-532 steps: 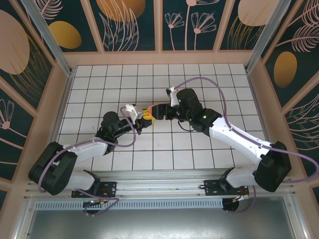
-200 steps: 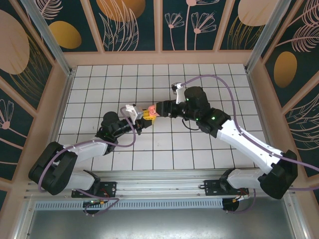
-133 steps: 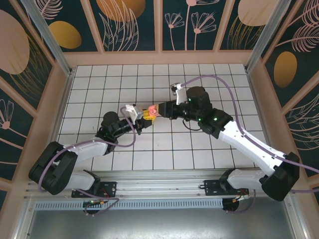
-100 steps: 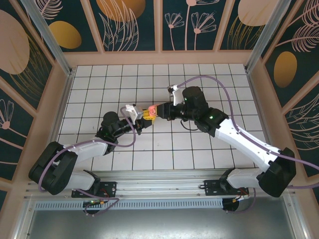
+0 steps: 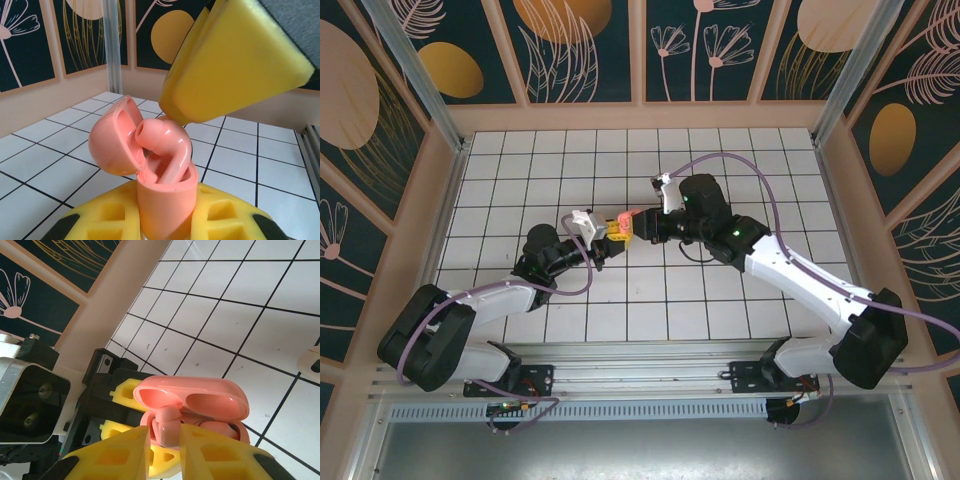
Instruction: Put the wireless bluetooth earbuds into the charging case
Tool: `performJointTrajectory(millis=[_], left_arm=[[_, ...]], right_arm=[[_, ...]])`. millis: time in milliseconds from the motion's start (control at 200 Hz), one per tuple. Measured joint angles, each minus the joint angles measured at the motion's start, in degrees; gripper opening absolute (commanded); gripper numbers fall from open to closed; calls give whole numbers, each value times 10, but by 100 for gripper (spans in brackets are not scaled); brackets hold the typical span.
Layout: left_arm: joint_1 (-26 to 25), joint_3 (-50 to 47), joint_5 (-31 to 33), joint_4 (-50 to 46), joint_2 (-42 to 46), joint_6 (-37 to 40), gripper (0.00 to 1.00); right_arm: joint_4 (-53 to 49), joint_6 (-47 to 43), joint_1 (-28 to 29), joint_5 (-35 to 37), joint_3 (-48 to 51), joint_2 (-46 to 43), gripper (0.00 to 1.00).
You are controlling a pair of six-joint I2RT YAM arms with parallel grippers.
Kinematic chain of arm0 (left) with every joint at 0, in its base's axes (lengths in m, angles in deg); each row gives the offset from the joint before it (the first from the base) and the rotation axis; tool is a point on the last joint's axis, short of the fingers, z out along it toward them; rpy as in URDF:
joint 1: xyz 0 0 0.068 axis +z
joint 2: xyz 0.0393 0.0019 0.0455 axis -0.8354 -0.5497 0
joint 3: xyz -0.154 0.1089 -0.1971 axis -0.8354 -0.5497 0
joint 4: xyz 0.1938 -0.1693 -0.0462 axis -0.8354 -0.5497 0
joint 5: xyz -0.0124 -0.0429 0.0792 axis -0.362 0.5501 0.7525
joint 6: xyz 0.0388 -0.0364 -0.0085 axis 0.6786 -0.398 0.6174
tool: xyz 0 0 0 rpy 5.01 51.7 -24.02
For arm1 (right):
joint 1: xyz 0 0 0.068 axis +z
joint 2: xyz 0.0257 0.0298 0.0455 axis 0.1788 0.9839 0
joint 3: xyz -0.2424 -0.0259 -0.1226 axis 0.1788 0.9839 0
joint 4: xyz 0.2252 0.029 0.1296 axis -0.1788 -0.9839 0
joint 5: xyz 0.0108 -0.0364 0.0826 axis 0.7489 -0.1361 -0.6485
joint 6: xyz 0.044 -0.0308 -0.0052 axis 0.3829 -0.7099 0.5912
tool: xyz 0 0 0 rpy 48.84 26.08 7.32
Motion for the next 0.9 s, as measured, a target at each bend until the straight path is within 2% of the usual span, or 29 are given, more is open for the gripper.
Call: performJointTrajectory(millis=[901], left_arm=[[0,0,0,-5,0,0,0]], right_arm=[[15,0,1,-26,-5,11,15]])
